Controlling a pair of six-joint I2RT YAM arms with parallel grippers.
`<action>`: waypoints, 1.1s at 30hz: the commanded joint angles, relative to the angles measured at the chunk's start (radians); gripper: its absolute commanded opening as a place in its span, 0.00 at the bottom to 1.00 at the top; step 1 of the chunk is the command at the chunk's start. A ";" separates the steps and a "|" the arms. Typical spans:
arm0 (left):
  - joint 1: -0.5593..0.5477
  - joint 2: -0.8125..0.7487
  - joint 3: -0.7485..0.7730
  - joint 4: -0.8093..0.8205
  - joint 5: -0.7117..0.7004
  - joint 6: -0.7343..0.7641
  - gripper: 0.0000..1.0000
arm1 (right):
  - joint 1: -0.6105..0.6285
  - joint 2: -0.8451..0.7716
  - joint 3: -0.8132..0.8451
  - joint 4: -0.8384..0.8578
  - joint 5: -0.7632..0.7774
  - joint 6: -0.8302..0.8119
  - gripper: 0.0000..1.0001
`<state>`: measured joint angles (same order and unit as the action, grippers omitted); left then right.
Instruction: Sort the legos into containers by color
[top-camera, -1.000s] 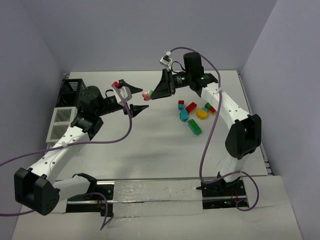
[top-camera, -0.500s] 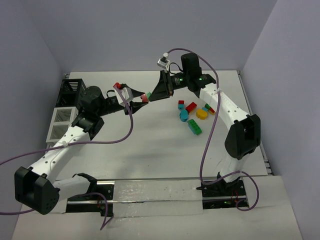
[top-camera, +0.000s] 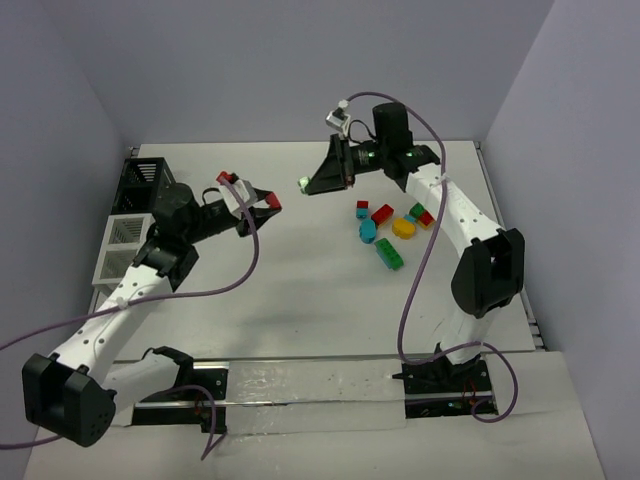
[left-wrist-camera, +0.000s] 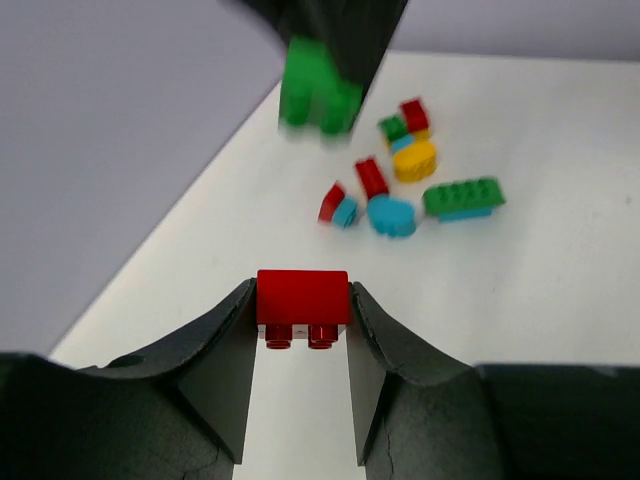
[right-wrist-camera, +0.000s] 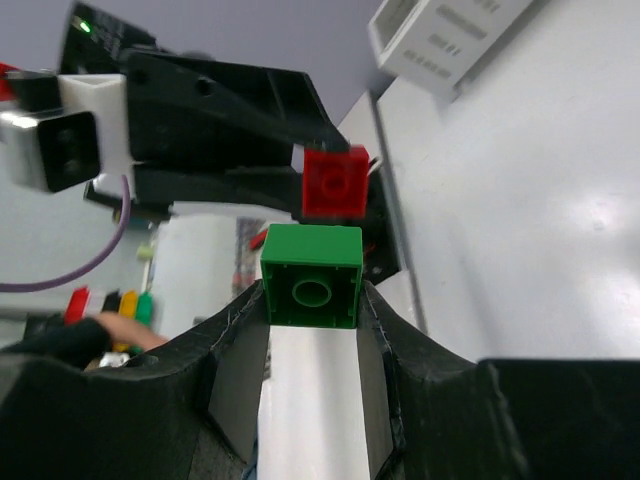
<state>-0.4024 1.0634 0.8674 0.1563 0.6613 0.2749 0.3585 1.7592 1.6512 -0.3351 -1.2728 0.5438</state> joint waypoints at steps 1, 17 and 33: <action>0.115 -0.066 -0.031 -0.148 -0.057 -0.002 0.00 | -0.119 0.025 0.090 -0.052 0.027 -0.075 0.00; 0.707 0.505 0.706 -0.558 -0.302 -0.266 0.00 | -0.129 0.000 0.185 -0.322 0.401 -0.415 0.00; 0.740 0.845 0.962 -0.619 -0.394 -0.182 0.06 | -0.069 -0.018 0.176 -0.372 0.493 -0.523 0.00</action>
<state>0.3309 1.8819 1.7810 -0.4701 0.2801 0.0637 0.2786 1.7805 1.7943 -0.6954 -0.7957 0.0499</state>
